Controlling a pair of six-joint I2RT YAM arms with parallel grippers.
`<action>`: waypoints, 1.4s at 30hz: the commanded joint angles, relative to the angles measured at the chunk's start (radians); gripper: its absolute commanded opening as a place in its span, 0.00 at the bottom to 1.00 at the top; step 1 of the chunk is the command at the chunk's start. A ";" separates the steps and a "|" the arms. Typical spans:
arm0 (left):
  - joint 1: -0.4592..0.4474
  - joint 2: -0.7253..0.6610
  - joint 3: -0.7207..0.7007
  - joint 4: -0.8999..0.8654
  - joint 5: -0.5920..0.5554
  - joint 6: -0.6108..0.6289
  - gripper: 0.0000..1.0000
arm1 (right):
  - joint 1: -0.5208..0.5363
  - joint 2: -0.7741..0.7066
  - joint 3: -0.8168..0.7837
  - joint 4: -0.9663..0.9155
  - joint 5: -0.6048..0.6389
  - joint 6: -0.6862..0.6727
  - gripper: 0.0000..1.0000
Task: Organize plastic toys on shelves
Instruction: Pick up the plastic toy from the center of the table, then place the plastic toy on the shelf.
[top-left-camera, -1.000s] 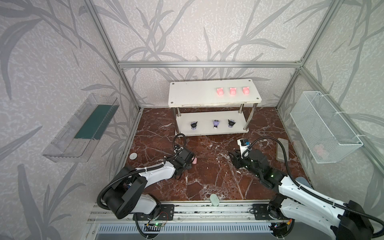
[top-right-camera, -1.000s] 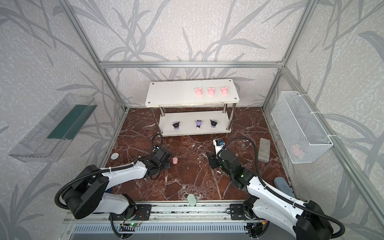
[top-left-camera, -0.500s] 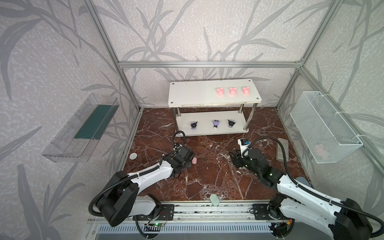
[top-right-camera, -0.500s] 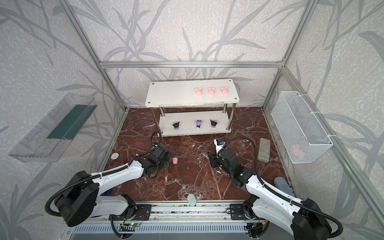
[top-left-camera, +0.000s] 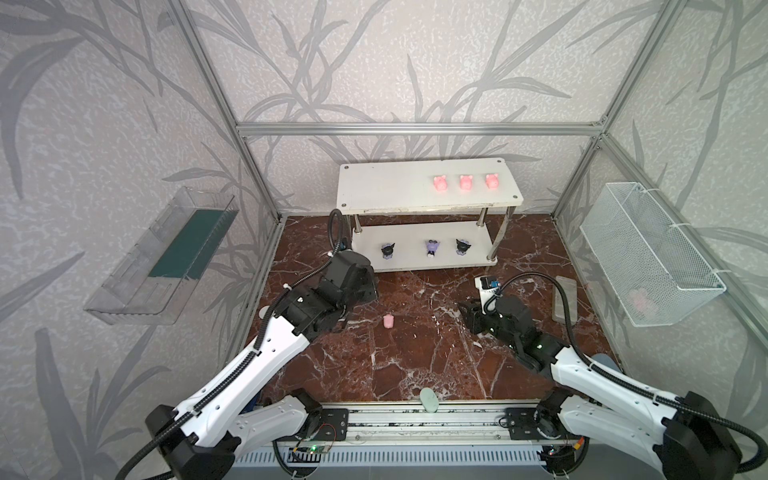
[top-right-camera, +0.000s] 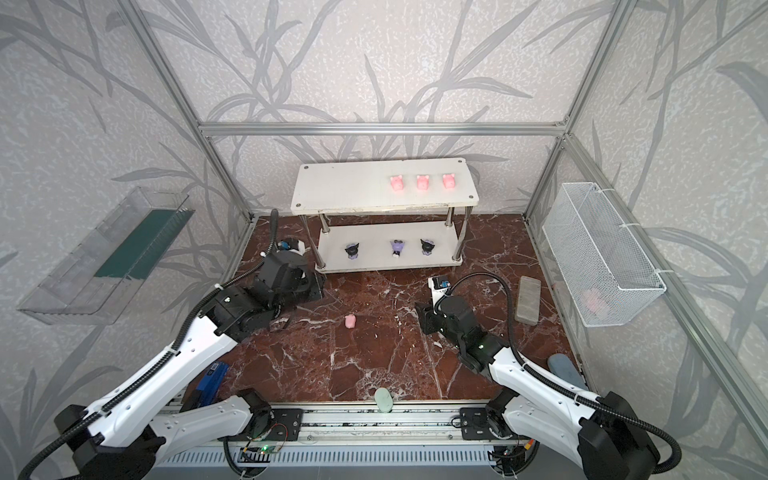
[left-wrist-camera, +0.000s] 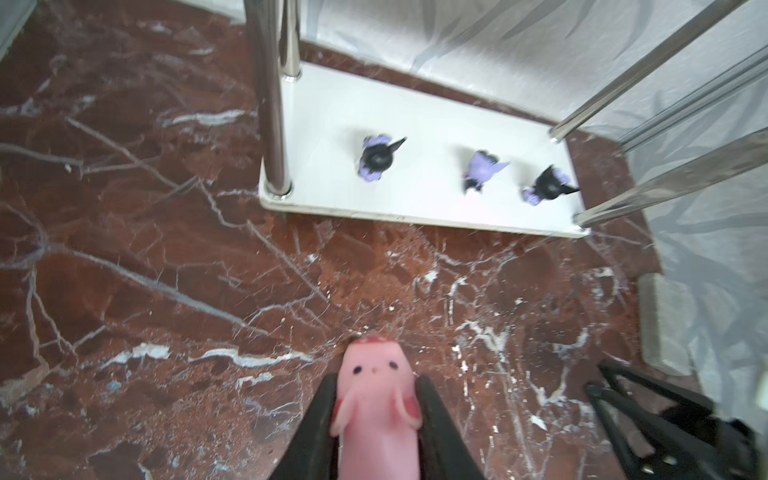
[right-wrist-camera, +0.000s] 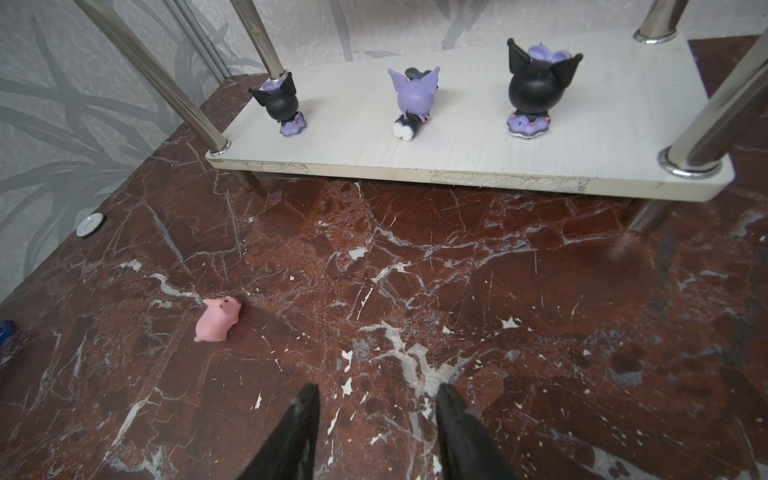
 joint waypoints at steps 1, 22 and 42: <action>-0.003 0.046 0.140 -0.109 0.030 0.100 0.28 | -0.004 0.007 0.001 0.029 -0.009 0.011 0.47; 0.049 0.632 0.908 -0.052 0.100 0.325 0.28 | -0.013 0.041 -0.014 0.052 -0.032 0.011 0.47; 0.089 1.014 1.376 -0.180 0.083 0.341 0.28 | -0.018 0.106 -0.017 0.087 -0.056 0.029 0.46</action>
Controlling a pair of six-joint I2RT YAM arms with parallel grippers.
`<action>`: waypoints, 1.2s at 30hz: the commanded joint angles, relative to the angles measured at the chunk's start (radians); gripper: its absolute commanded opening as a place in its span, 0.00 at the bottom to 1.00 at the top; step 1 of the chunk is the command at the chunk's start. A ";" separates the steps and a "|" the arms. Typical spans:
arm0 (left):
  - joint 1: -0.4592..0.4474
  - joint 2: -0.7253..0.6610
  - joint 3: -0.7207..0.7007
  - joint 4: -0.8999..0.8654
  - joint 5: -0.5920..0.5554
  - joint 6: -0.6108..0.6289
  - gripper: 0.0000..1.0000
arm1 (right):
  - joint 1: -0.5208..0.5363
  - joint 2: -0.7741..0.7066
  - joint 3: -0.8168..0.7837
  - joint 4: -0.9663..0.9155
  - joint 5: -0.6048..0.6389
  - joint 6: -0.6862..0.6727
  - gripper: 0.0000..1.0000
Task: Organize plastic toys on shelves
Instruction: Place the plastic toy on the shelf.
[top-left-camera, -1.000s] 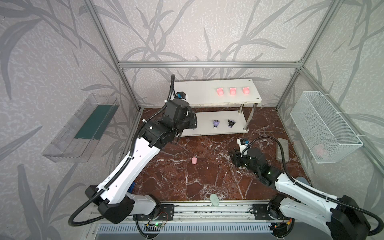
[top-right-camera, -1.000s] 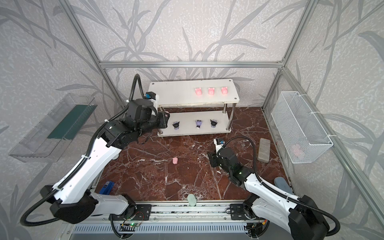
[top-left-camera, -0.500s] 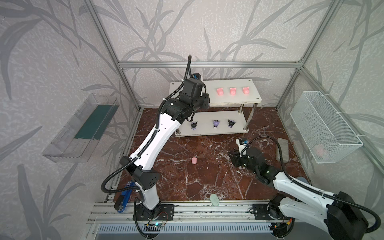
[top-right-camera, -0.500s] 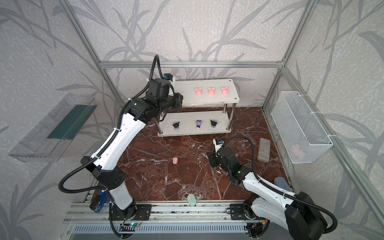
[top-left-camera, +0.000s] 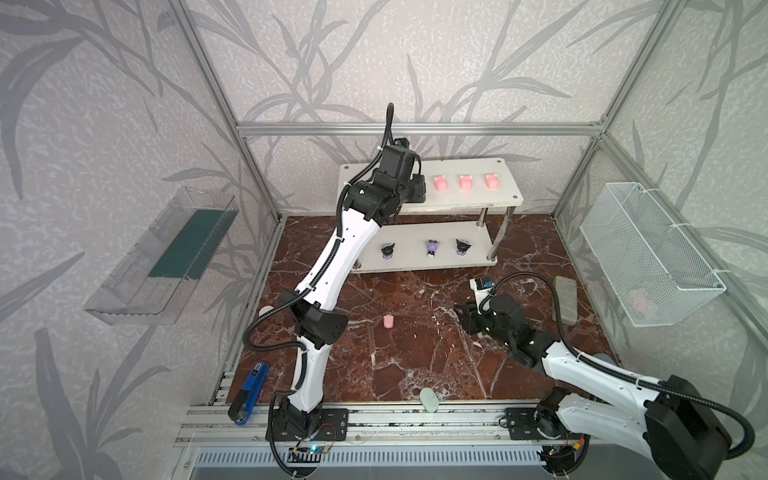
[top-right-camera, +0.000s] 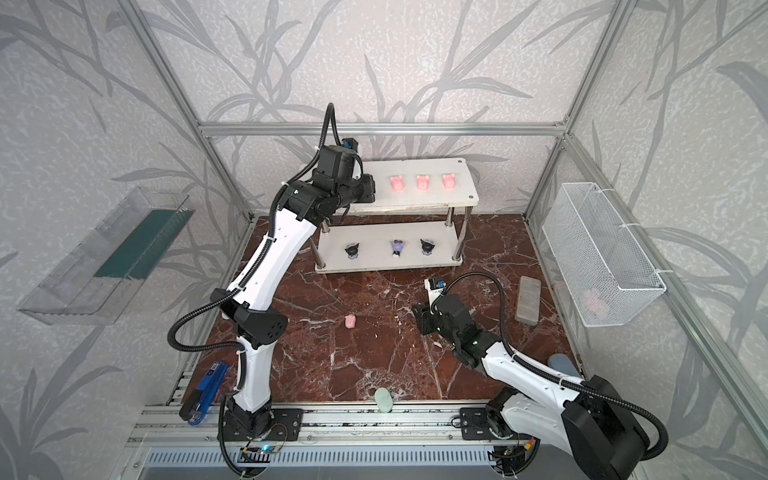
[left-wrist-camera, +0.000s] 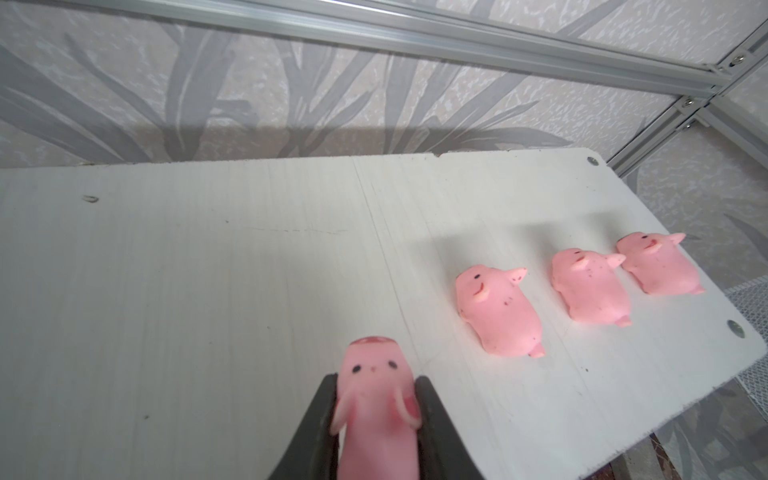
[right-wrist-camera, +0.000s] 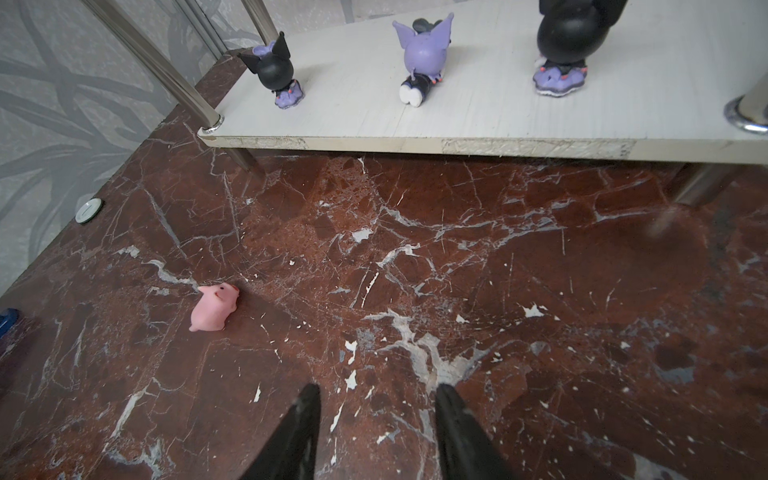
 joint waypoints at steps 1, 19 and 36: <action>0.000 0.010 0.032 -0.036 -0.026 0.032 0.28 | -0.005 0.011 -0.009 0.029 -0.004 0.006 0.46; 0.025 0.057 0.032 0.008 -0.043 0.025 0.30 | -0.021 0.056 0.000 0.049 -0.016 0.009 0.46; 0.047 0.082 0.033 0.039 -0.013 0.000 0.35 | -0.037 0.083 0.006 0.062 -0.029 0.015 0.46</action>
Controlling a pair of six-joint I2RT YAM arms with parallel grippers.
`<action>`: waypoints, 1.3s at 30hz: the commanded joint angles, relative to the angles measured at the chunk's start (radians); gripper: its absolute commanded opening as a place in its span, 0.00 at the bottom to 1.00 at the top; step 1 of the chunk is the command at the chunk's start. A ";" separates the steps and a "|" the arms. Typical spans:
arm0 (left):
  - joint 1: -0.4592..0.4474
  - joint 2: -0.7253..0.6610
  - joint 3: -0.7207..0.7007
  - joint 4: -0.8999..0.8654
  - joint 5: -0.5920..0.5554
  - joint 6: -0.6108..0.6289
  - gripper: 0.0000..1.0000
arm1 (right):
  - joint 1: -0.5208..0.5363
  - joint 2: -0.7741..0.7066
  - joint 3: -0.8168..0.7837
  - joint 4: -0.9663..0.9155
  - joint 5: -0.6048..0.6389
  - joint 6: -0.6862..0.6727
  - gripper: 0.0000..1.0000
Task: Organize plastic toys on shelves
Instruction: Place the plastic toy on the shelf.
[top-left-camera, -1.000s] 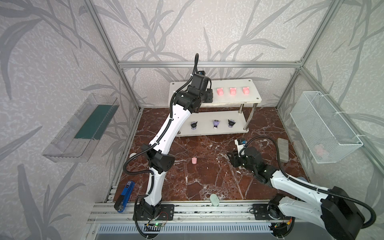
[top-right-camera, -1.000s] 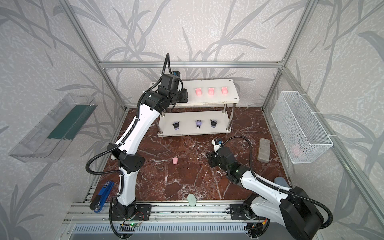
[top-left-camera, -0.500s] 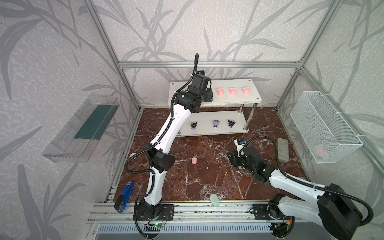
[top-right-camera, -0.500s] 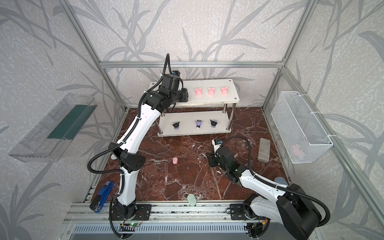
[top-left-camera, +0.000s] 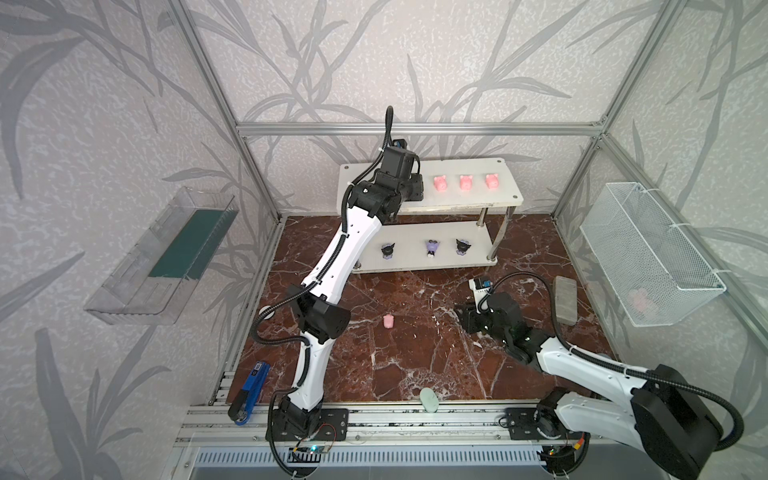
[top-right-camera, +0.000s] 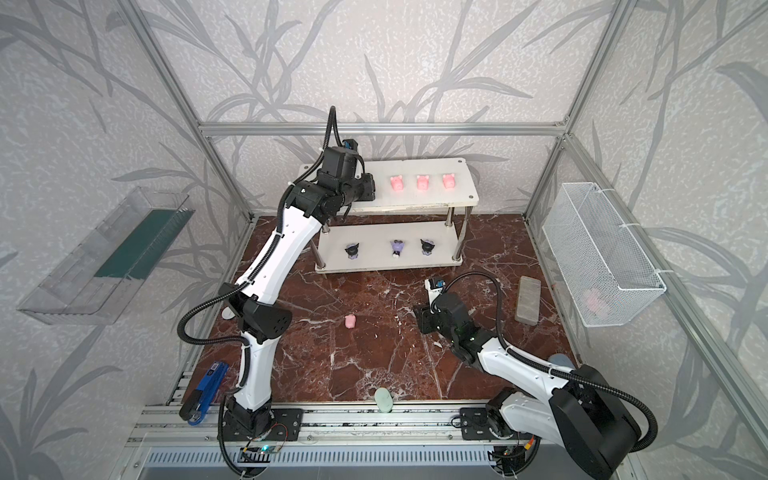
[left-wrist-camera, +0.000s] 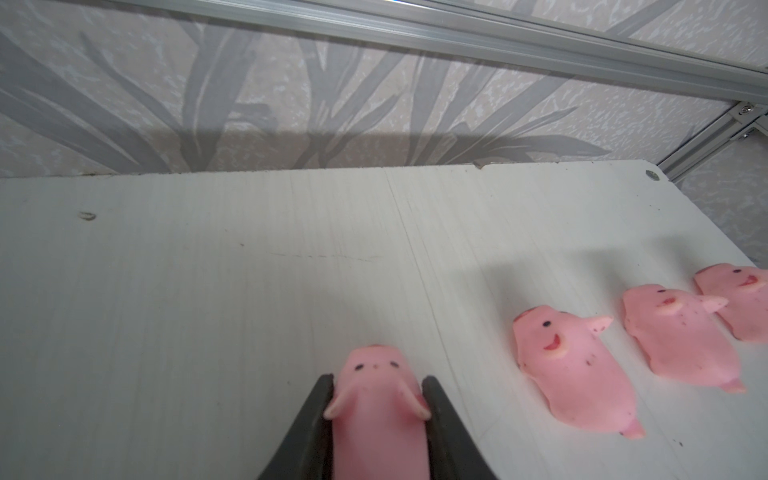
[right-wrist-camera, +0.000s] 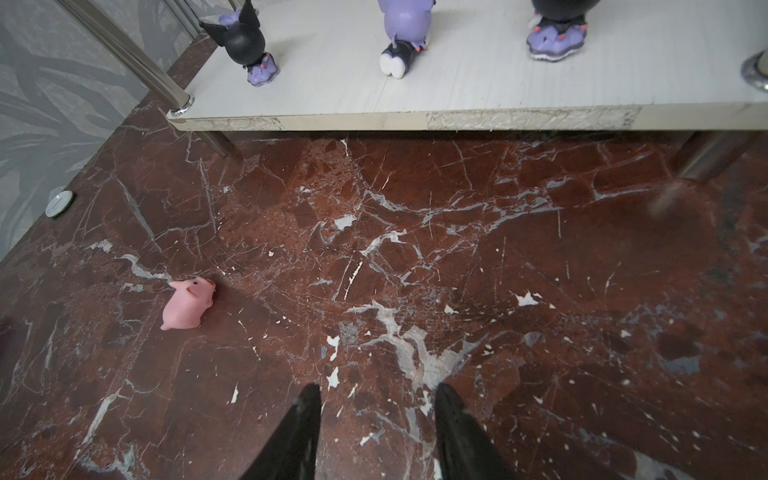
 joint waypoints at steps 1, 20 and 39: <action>0.007 0.027 0.028 -0.023 0.013 -0.005 0.36 | -0.005 0.012 0.006 0.039 -0.011 0.016 0.46; 0.008 0.002 0.028 -0.028 0.036 -0.028 0.49 | -0.007 0.045 0.015 0.059 -0.030 0.024 0.46; 0.018 -0.071 0.005 0.029 -0.002 -0.014 0.64 | -0.009 0.058 0.014 0.075 -0.039 0.028 0.46</action>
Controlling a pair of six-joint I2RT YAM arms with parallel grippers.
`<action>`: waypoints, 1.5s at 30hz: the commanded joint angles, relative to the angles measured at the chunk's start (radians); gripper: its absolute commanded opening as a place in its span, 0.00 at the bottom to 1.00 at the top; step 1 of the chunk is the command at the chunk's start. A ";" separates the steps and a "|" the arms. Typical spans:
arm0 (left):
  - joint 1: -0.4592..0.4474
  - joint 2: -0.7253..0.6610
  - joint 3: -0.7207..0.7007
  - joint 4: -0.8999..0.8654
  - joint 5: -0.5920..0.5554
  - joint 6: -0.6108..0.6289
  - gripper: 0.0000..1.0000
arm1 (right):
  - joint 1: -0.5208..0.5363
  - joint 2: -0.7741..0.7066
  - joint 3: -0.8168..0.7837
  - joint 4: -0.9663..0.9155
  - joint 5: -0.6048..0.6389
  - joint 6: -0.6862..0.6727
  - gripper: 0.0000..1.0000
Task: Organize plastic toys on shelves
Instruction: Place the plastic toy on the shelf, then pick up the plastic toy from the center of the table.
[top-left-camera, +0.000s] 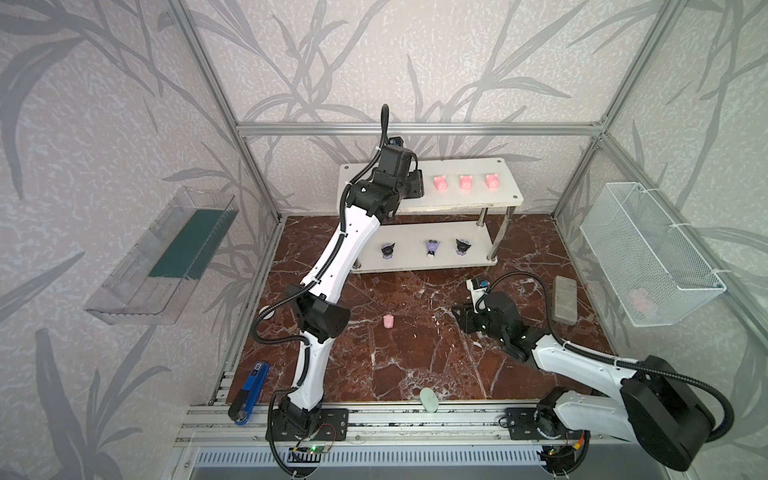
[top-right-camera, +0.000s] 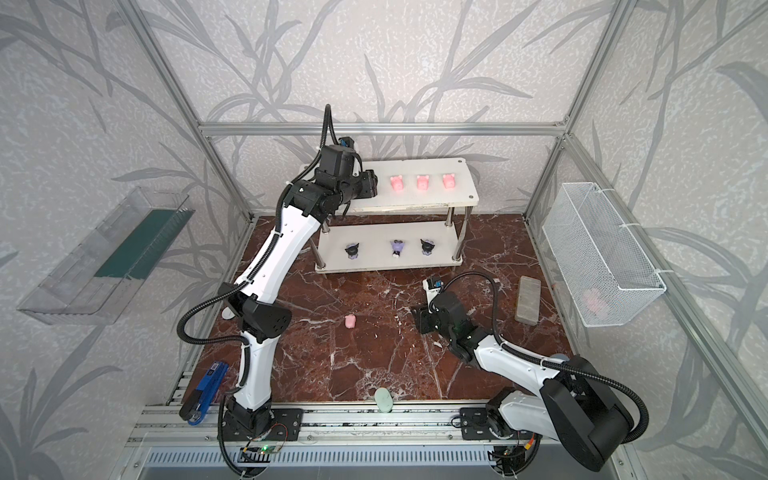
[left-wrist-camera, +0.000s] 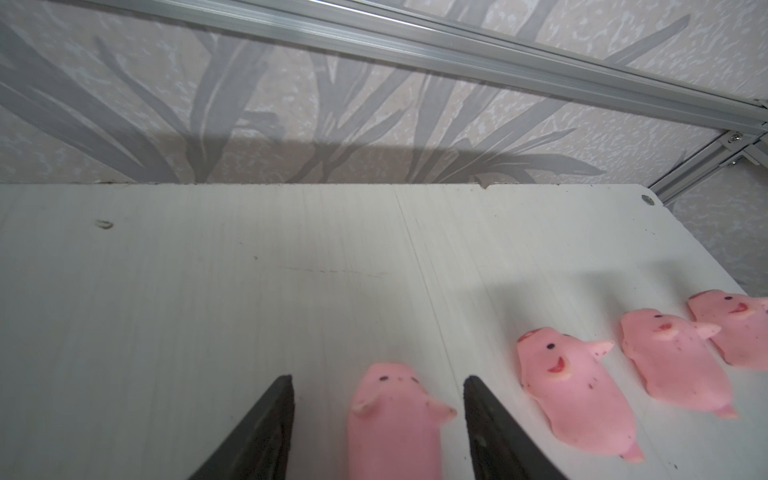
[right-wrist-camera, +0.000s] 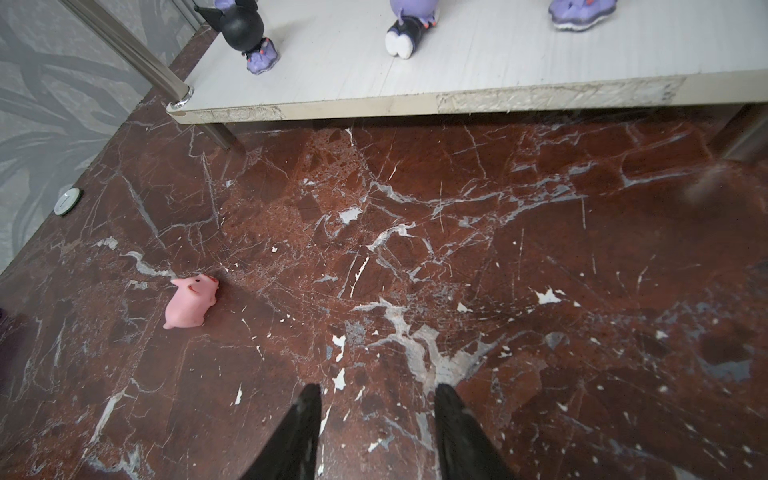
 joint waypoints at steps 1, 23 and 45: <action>0.011 -0.074 -0.007 0.023 0.005 0.010 0.65 | -0.005 0.006 0.014 0.033 -0.005 0.007 0.46; -0.109 -0.886 -1.034 0.340 -0.200 0.010 0.66 | -0.008 0.012 0.004 0.036 -0.019 0.020 0.45; -0.244 -1.083 -1.926 0.510 -0.079 -0.294 0.68 | -0.008 0.014 0.062 -0.022 -0.008 0.027 0.45</action>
